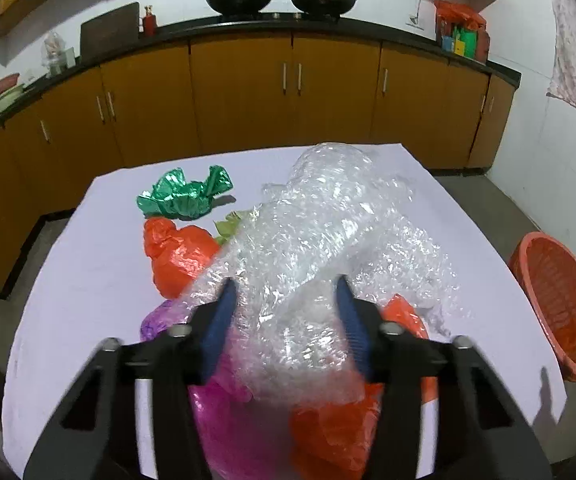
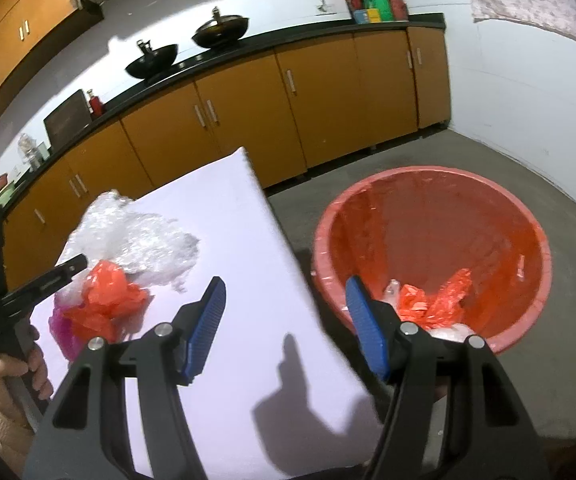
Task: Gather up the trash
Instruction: 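Grasp the clear bubble wrap with the left gripper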
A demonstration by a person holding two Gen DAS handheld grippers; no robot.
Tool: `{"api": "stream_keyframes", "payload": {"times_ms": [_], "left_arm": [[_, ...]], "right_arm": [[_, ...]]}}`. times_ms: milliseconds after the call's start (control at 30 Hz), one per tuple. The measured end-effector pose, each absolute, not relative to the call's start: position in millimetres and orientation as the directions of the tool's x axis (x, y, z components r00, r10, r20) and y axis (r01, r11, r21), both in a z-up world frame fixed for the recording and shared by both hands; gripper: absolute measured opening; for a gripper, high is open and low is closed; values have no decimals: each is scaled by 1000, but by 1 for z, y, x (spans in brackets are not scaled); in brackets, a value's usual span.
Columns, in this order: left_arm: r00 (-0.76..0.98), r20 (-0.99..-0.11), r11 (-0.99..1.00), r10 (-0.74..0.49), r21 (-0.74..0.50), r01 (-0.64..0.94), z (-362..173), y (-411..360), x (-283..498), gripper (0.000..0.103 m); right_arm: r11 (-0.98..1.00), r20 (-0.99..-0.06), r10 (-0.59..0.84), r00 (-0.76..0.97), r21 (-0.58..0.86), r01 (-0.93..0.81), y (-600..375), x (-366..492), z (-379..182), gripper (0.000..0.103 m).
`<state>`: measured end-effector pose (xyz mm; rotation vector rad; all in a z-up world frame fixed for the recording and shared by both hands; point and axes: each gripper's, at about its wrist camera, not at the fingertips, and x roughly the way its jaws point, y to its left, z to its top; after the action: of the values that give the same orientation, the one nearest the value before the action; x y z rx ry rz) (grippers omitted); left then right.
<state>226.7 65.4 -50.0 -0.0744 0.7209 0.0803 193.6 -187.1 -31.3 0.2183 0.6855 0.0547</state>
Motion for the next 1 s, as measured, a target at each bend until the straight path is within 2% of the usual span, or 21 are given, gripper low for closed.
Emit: {"api": "stream_keyframes", "payload": {"times_ms": [33, 100, 200, 433, 567, 733, 933, 1000], "left_arm": [[749, -662, 994, 42, -44, -95, -50, 66, 224, 26], [757, -653, 994, 29, -58, -88, -47, 69, 221, 17], [790, -613, 994, 19, -76, -83, -38, 77, 212, 10], [850, -526, 983, 36, -137, -126, -6, 116, 189, 9], [863, -498, 976, 88, -132, -175, 2, 144, 175, 9], [843, -512, 965, 165, -92, -245, -9, 174, 161, 9], [811, -550, 945, 199, -113, -308, -24, 212, 148, 9], [803, -561, 939, 202, -123, -322, -28, 219, 144, 9]], "right_arm": [[976, -622, 130, 772, 218, 11, -181, 194, -31, 62], [976, -622, 146, 769, 219, -8, -171, 195, -30, 62], [974, -622, 174, 764, 223, -40, -155, 197, -30, 62], [965, -628, 247, 738, 225, -131, -106, 198, -31, 62], [953, -634, 299, 713, 235, -191, -73, 200, -35, 62], [933, -663, 359, 657, 236, -272, -27, 203, -49, 62], [922, -713, 379, 591, 236, -307, 12, 210, -74, 61], [926, -729, 367, 578, 224, -305, 21, 215, -80, 58]]}}
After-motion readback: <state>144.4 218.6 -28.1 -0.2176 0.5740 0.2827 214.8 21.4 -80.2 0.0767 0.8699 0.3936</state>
